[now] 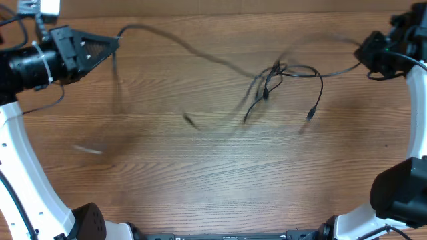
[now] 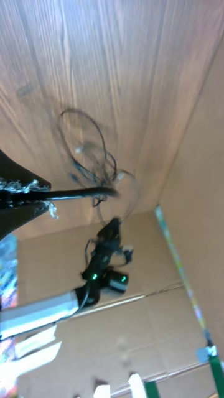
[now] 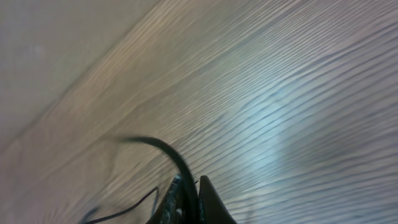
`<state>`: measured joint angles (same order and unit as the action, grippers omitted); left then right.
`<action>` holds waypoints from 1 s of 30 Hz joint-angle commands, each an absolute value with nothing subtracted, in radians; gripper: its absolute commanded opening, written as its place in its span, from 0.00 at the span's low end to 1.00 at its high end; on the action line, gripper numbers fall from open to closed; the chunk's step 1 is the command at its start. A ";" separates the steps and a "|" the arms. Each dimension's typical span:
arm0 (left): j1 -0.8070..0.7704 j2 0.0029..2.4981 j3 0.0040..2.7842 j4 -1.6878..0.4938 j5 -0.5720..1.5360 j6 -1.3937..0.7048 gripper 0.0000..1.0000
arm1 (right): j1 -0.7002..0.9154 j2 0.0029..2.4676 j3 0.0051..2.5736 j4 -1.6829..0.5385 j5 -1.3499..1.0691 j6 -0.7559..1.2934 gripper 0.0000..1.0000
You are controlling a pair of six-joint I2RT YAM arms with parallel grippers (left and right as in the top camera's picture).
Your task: Untangle cables
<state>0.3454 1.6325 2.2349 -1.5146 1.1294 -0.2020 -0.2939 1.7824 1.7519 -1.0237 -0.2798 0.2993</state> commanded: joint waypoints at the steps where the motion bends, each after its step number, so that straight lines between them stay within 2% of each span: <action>1: 0.422 1.631 2.247 -1.556 1.095 -0.091 0.04 | -0.372 1.697 1.762 -1.016 -0.232 0.280 0.04; 9: 0.462 1.630 2.247 -1.593 0.975 -0.056 0.04 | -0.501 1.608 1.763 -1.013 -0.368 0.288 0.04; 16: 0.376 1.630 2.247 -1.583 0.882 -0.036 0.04 | -0.471 1.446 1.763 -0.993 -0.590 0.317 0.04; 20: 0.260 1.631 2.247 -1.548 0.806 -0.036 0.04 | -0.380 1.321 1.763 -0.957 -0.669 0.357 0.04; 25: 0.141 1.631 2.247 -1.500 0.694 -0.036 0.04 | -0.183 1.185 1.763 -0.900 -0.670 0.384 0.04; 30: 0.068 1.631 2.247 -1.485 0.661 -0.036 0.05 | -0.004 1.126 1.763 -0.873 -0.555 0.397 0.04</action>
<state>0.1005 1.6321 2.2364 -1.4914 0.7158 -0.0616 -0.0685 1.1355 1.7523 -0.8795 -0.6273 0.3756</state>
